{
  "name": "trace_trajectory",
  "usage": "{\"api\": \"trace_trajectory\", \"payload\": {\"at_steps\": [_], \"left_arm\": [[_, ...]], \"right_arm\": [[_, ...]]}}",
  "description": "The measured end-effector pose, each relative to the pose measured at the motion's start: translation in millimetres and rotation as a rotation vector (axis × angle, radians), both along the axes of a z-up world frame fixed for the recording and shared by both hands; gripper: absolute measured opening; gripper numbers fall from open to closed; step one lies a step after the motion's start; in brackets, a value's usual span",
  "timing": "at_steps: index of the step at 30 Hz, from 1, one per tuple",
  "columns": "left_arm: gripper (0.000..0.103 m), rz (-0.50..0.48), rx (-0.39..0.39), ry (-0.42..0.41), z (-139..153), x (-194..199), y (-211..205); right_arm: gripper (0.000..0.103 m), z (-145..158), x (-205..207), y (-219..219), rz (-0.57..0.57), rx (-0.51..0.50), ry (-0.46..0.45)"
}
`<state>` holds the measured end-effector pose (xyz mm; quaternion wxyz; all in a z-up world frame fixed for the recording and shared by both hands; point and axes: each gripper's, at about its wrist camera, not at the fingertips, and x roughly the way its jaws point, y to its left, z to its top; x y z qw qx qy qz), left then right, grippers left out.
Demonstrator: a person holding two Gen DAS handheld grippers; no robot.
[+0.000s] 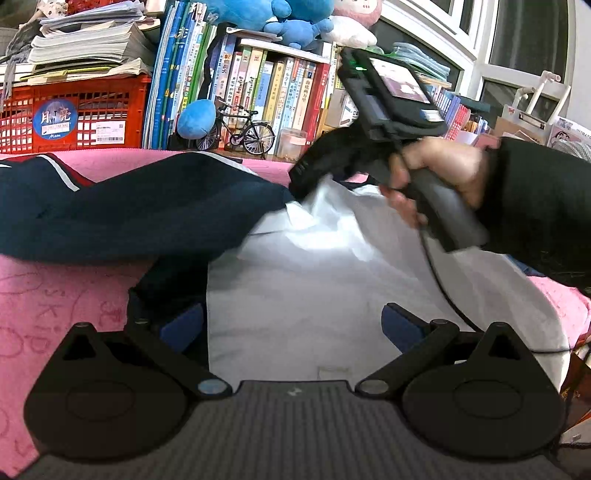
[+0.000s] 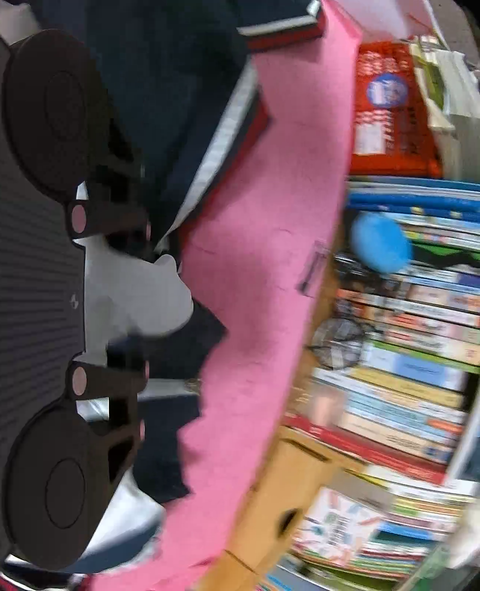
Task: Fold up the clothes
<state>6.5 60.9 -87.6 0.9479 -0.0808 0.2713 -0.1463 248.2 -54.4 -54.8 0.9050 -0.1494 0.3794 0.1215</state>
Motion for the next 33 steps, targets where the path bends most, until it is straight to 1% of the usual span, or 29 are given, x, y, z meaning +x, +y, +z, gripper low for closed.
{"api": "trace_trajectory", "payload": {"at_steps": [1, 2, 4, 5, 6, 7, 8, 9, 10, 12, 13, 14, 15, 16, 17, 18, 20, 21, 22, 23, 24, 25, 27, 28, 29, 30, 32, 33], "left_arm": [[0.103, 0.000, -0.004, 0.000, 0, 0, 1], [0.103, -0.005, -0.009, 0.000, 0, 0, 1], [0.103, -0.020, -0.026, -0.003, 0, 0, 2], [0.103, -0.020, -0.027, -0.002, 0, 0, 2], [0.103, -0.020, -0.028, -0.002, 0, 0, 2], [0.103, -0.019, -0.029, -0.002, 0, 0, 2], [0.103, -0.019, -0.030, -0.002, 0, 0, 2], [0.103, -0.018, -0.033, -0.003, 0, 0, 3], [0.103, -0.017, -0.037, -0.003, 0, 0, 3], [0.103, -0.010, -0.051, -0.004, 0, -1, 5], [0.103, -0.003, -0.064, 0.000, 1, -1, 7], [0.103, 0.011, -0.063, 0.027, 5, 0, 13], [0.103, 0.025, -0.063, 0.053, 10, 1, 19], [0.103, 0.040, -0.079, 0.056, 16, -1, 30], [0.103, 0.052, -0.132, 0.025, 24, -7, 49], [0.103, 0.071, -0.207, -0.022, 34, -15, 76], [0.103, 0.138, -0.294, -0.056, 47, -19, 120], [0.103, 0.215, -0.325, -0.059, 50, -17, 147], [0.103, 0.283, -0.330, -0.054, 50, -14, 165], [0.103, 0.386, -0.311, -0.028, 47, -5, 184], [0.103, 0.509, -0.264, 0.031, 41, 11, 204], [0.103, 0.578, -0.223, 0.083, 34, 26, 218], [0.103, 0.654, -0.181, 0.150, 19, 55, 238], [0.103, 0.687, -0.183, 0.166, 13, 64, 245], [0.103, 0.704, -0.195, 0.166, 6, 76, 252], [0.103, 0.709, -0.171, 0.142, 5, 83, 251], [0.103, 0.716, -0.106, 0.148, 1, 104, 249], [0.096, 0.727, -0.080, 0.143, 3, 116, 247]], "right_arm": [[0.026, 1, 8, 1, -0.026, 0.027, -0.024], [0.023, 7, 10, -2, -0.046, 0.088, -0.087], [0.023, 21, 14, -10, -0.087, 0.213, -0.216], [0.023, 24, 2, -11, -0.052, 0.240, -0.353], [0.029, 27, -10, -11, -0.015, 0.264, -0.493], [0.039, 26, -14, -10, 0.053, 0.258, -0.527], [0.065, 23, -6, -5, 0.092, 0.216, -0.404], [0.065, 21, 2, 0, 0.130, 0.172, -0.275], [0.061, 16, 5, 0, 0.120, 0.165, -0.181], [0.062, 18, -6, -8, 0.114, 0.229, -0.170], [0.062, 21, -11, -12, 0.136, 0.259, -0.161], [0.062, 23, -15, -15, 0.159, 0.287, -0.153], [0.065, 23, -20, -16, 0.178, 0.293, -0.150], [0.067, 21, -25, -20, 0.195, 0.286, -0.157], [0.071, 17, -29, -23, 0.210, 0.271, -0.166], [0.072, 12, -33, -26, 0.224, 0.260, -0.174], [0.073, 2, -42, -28, 0.241, 0.247, -0.192], [0.077, -2, -44, -27, 0.246, 0.252, -0.197], [0.080, -7, -48, -26, 0.251, 0.255, -0.208], [0.084, -11, -52, -25, 0.255, 0.257, -0.220], [0.086, -14, -54, -22, 0.260, 0.249, -0.233], [0.088, -16, -58, -17, 0.264, 0.230, -0.241], [0.093, -16, -64, -10, 0.271, 0.191, -0.262], [0.095, -16, -67, -6, 0.274, 0.172, -0.273], [0.099, -17, -69, -3, 0.280, 0.157, -0.274], [0.100, -17, -68, 0, 0.282, 0.144, -0.273], [0.101, -20, -68, 7, 0.279, 0.098, -0.265], [0.101, -22, -68, 10, 0.279, 0.075, -0.259]]}}
